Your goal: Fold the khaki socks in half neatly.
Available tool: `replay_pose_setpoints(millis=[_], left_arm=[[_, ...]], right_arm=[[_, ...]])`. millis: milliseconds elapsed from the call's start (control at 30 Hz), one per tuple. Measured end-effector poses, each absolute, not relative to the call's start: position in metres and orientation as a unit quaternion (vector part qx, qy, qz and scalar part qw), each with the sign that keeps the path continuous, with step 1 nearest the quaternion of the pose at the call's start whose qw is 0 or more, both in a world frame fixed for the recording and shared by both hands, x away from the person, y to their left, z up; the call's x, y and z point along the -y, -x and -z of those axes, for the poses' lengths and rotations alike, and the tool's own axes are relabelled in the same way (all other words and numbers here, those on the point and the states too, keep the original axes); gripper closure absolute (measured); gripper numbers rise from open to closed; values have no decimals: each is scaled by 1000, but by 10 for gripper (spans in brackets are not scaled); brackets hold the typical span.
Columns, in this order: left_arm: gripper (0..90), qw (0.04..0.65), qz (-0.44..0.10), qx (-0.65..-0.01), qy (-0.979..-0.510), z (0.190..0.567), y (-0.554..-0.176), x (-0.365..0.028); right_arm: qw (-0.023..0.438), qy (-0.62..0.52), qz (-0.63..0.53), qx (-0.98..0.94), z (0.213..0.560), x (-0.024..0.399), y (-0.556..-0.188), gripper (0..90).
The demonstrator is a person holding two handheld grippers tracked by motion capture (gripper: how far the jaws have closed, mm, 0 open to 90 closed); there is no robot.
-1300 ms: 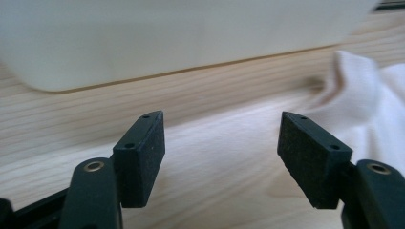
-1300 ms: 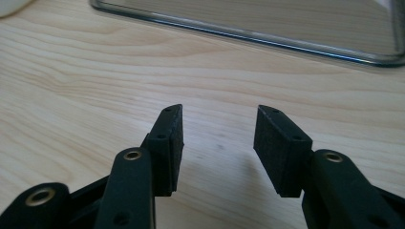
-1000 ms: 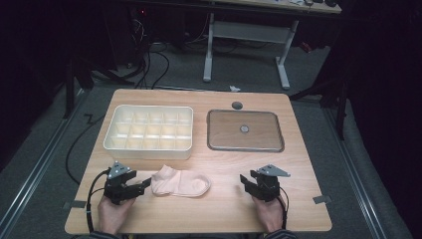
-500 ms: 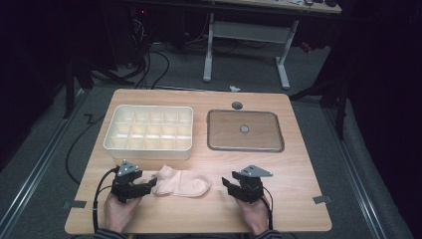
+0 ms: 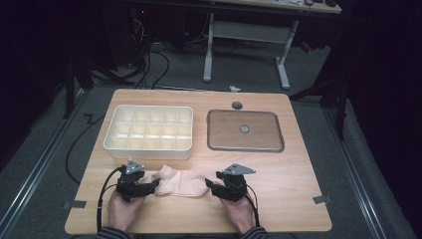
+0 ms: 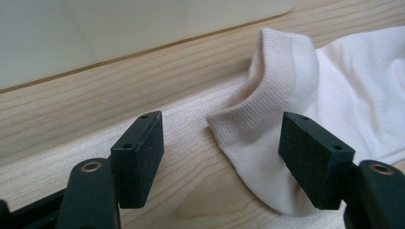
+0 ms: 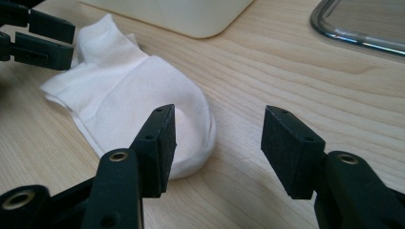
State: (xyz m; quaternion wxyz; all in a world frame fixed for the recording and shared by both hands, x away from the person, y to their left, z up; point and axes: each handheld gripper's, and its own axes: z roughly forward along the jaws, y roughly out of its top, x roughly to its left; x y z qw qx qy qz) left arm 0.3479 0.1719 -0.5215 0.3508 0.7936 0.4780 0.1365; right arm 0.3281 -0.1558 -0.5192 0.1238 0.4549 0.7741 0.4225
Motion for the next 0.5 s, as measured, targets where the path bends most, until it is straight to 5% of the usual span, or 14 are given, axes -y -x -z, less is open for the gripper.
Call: replay_pose_setpoints(millis=[500], left_arm=[[352, 337, -155, -479, -796, 526, -349, -167]], right_arm=[[118, -457, -395, -788, 528, 136, -336, 518]])
